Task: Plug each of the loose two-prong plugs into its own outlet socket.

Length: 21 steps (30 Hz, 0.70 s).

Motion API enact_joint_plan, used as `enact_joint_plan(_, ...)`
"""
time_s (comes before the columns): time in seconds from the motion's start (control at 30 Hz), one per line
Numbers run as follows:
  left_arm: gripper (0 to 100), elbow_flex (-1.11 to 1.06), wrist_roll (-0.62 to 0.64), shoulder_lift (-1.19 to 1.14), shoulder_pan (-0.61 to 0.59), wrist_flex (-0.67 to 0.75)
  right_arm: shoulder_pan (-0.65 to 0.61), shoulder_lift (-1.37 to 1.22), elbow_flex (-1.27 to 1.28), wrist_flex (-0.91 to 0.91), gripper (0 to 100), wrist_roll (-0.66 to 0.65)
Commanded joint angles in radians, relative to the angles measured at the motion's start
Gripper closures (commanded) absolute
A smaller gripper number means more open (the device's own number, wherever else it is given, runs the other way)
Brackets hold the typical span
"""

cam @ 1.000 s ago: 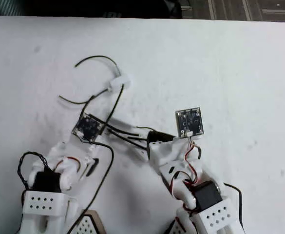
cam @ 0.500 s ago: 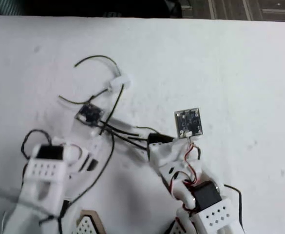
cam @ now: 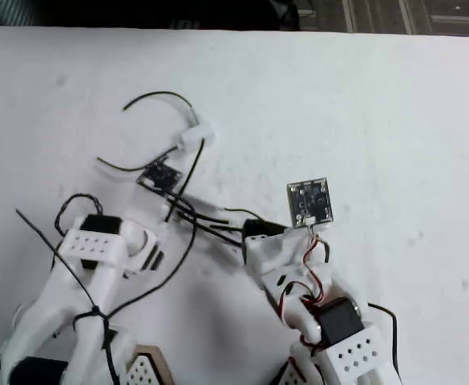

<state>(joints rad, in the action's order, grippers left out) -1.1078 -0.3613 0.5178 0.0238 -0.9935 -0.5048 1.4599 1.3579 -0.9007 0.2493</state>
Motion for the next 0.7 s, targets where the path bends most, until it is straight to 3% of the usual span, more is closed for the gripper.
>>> enact_joint_plan(0.0, 94, 0.034, 0.006, -0.001, 0.038, 0.015, 0.007, 0.01, -0.008, 0.019, 98.0, 0.008)
enact_joint_plan(0.27, 98, 0.106, 0.009, -0.001, 0.038, -0.006, 0.007, 0.01, -0.008, 0.019, 98.0, 0.008)
enact_joint_plan(0.53, 98, 0.474, 0.014, -0.01, 0.038, -0.206, 0.007, 0.01, -0.008, 0.019, 98.0, 0.008)
enact_joint_plan(0.67, 98, 0.628, 0.014, -0.065, 0.038, -0.226, 0.007, 0.01, -0.008, 0.019, 98.0, 0.008)
